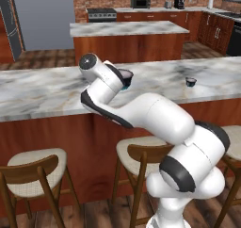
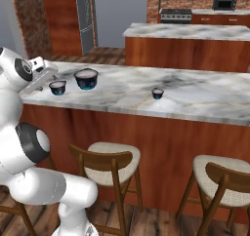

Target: Stack the yogurt containers by placing the smaller containers on top of the larger containers.

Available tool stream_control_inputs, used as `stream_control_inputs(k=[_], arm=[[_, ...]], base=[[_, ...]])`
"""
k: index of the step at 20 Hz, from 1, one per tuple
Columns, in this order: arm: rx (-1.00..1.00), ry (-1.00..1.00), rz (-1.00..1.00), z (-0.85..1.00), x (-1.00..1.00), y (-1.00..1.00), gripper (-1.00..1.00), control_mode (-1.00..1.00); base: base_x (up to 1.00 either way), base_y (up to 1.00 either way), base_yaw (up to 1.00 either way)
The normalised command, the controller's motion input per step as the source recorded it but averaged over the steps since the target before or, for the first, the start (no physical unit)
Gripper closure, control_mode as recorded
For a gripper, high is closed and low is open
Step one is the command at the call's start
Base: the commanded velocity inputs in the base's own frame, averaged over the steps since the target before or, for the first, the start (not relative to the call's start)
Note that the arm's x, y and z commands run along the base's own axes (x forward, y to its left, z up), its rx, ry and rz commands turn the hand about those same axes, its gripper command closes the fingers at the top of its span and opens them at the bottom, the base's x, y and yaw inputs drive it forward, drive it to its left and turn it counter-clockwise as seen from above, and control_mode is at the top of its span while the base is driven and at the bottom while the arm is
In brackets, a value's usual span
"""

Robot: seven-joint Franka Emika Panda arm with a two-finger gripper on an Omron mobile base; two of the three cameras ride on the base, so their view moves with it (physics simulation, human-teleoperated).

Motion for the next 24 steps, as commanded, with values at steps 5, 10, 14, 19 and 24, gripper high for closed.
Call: stream_control_inputs(k=[5,10,14,19,24], arm=[[0.00,0.05,0.00,-0.09,0.01,0.00,-1.00,-1.00],[0.00,0.01,0.00,-0.02,0.17,0.00,-1.00,-1.00],[0.00,0.00,0.00,-0.05,0.28,0.02,-1.00,-1.00],[0.00,0.06,0.00,-0.12,0.17,0.12,-1.00,-1.00],[0.00,0.10,0.00,-0.12,0.01,0.15,-1.00,-1.00]], base=[[0.00,0.00,0.00],[0.00,0.00,0.00],[0.00,0.00,0.00],[0.00,0.00,0.00],[0.00,0.00,0.00]])
